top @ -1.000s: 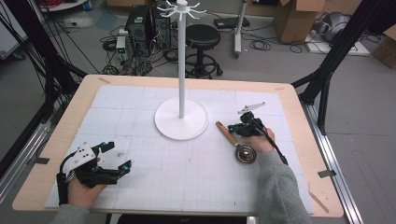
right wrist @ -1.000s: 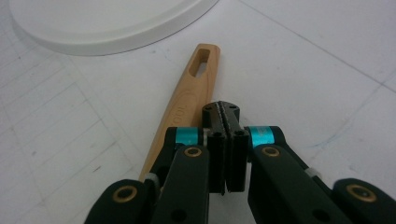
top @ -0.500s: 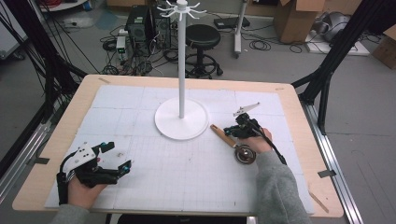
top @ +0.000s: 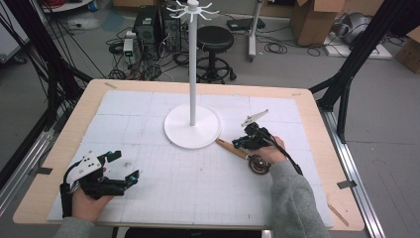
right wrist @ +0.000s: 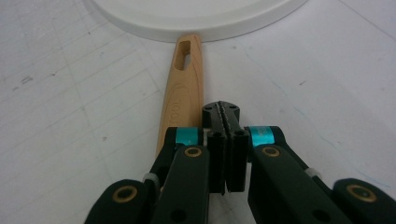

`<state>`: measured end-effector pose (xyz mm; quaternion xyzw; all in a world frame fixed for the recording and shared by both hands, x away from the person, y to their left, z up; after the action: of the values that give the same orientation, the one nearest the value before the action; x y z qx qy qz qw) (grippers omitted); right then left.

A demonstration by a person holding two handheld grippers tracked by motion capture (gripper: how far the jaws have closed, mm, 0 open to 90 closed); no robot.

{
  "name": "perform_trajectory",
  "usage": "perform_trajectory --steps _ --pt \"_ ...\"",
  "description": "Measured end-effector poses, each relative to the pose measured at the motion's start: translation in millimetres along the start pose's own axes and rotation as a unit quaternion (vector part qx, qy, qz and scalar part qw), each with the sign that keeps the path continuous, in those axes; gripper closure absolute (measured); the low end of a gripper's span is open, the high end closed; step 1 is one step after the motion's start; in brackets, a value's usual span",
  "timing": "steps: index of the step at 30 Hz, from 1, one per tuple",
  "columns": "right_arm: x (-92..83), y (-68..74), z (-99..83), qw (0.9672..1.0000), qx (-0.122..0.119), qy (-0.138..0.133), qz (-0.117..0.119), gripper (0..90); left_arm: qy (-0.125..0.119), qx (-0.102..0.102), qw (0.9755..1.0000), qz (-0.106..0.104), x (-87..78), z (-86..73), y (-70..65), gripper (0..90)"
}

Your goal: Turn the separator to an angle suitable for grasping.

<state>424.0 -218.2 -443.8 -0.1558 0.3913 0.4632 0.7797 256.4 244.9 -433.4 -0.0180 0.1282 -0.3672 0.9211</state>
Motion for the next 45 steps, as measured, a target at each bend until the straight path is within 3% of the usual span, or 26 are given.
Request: perform_trajectory --steps 7,27,32,33,36,39,40,43,44,45 --pt "2.3 5.9 3.4 0.9999 -0.006 0.010 0.011 90.0 0.001 0.001 1.0000 0.000 -0.5 0.1 0.1 1.7" --pt "10.0 25.9 11.0 0.9962 -0.056 0.032 0.058 90.0 -0.003 0.002 1.0000 -0.001 -1.6 0.8 0.2 1.7" --pt "9.3 27.7 11.9 0.9961 -0.067 0.033 0.047 90.0 -0.003 0.001 1.0000 -0.001 -1.1 0.5 0.2 1.7" --pt "7.2 27.3 12.7 0.9962 -0.073 0.030 0.037 90.0 -0.003 0.000 1.0000 -0.001 -1.3 0.6 0.3 1.7" --pt "-2.2 26.0 13.7 0.9964 -0.077 0.010 0.035 89.7 -0.005 -0.002 1.0000 0.000 -1.2 0.5 1.4 1.7" --pt "-12.1 26.0 14.0 0.9945 -0.099 -0.005 0.036 82.5 -0.002 -0.004 1.0000 0.001 -0.7 -0.3 3.4 1.7" --pt "-17.5 26.7 13.9 0.9933 -0.108 -0.014 0.038 74.9 -0.002 -0.005 1.0000 0.002 -0.9 -0.4 3.6 1.7" --pt "-22.4 26.4 13.8 0.9929 -0.109 -0.024 0.039 66.4 -0.006 -0.005 1.0000 0.002 -1.8 0.1 3.3 1.7" --pt "-26.5 26.9 13.5 0.9923 -0.112 -0.030 0.044 57.8 -0.006 -0.006 1.0000 0.003 -2.0 0.3 2.8 1.7" --pt "-26.5 26.9 13.5 0.9923 -0.112 -0.030 0.044 57.8 -0.006 -0.004 1.0000 0.002 -2.1 0.5 2.8 1.7"
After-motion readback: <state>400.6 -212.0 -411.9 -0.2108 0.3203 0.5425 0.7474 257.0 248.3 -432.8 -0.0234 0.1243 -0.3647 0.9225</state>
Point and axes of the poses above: each handheld gripper's, and its own axes: x roughly forward along the jaws, z roughly out of its top, y roughly to its left, the point moved 1 cm from there along x, roughly forward along the jaws, and after that the axes turned 1 degree about -x, right-handed, at the moved point
